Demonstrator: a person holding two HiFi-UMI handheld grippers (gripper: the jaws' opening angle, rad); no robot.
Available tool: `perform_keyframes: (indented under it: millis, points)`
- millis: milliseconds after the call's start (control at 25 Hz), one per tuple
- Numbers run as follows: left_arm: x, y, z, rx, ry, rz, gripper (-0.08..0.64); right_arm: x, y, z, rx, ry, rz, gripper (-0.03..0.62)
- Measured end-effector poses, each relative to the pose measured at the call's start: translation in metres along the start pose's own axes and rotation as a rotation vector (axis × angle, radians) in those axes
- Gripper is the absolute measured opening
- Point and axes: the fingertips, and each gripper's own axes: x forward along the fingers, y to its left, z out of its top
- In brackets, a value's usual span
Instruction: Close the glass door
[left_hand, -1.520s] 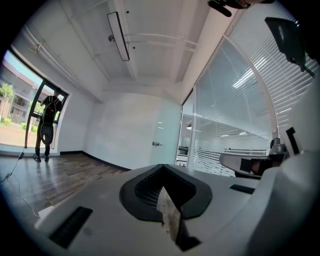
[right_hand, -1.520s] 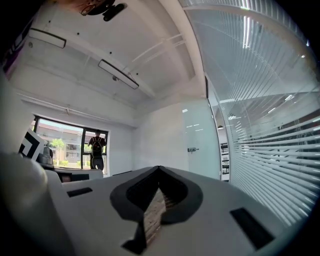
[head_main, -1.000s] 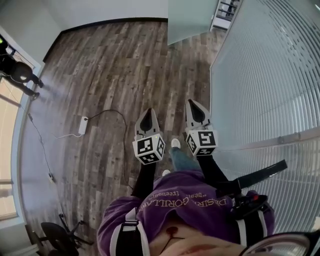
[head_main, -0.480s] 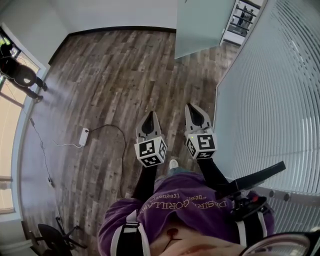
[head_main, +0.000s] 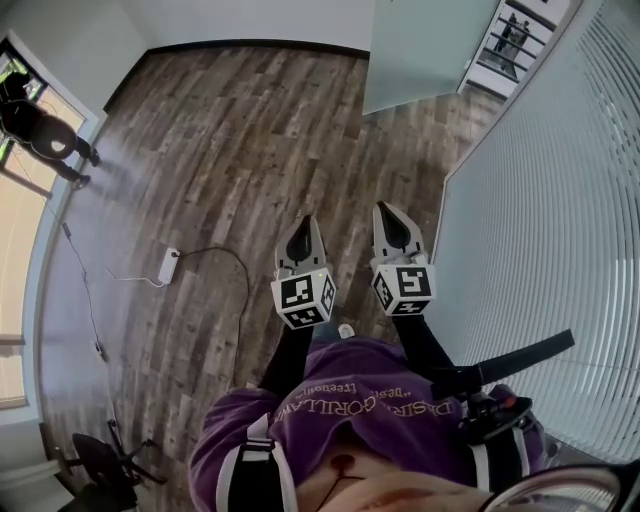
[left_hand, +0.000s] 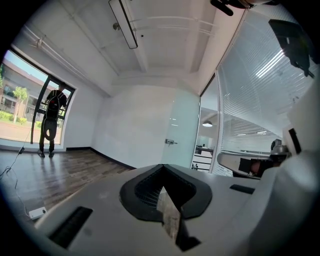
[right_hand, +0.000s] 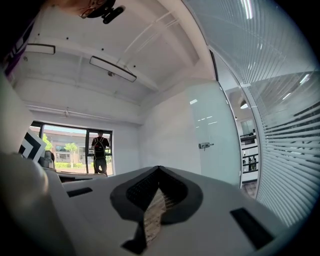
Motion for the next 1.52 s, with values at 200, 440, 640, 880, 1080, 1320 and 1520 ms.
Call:
perform_keyframes:
  millis: [200, 440, 640, 880, 1080, 1320, 1520]
  points:
    - [0.053, 0.030, 0.014, 0.000, -0.007, -0.003, 0.000, 0.060, -0.002, 0.006, -0.004, -0.015, -0.003, -0.003]
    - [0.123, 0.071, 0.040, 0.017, -0.021, -0.029, 0.000, 0.142, -0.003, 0.016, -0.011, -0.028, -0.020, -0.003]
    - [0.178, 0.108, 0.058, 0.014, -0.021, -0.035, 0.000, 0.208, -0.004, 0.023, -0.014, -0.030, -0.037, -0.003]
    - [0.222, 0.147, 0.064, 0.015, -0.006, -0.048, 0.000, 0.264, 0.002, 0.020, -0.011, -0.031, -0.068, -0.003]
    - [0.250, 0.169, 0.058, 0.004, 0.017, -0.030, 0.000, 0.298, 0.000, 0.013, -0.017, -0.003, -0.072, -0.003]
    - [0.283, 0.188, 0.049, 0.004, 0.055, -0.003, 0.000, 0.340, -0.008, 0.006, -0.025, 0.026, -0.062, -0.003]
    - [0.324, 0.215, 0.054, -0.010, 0.066, 0.066, 0.000, 0.398, -0.016, 0.006, -0.021, 0.039, -0.014, -0.003]
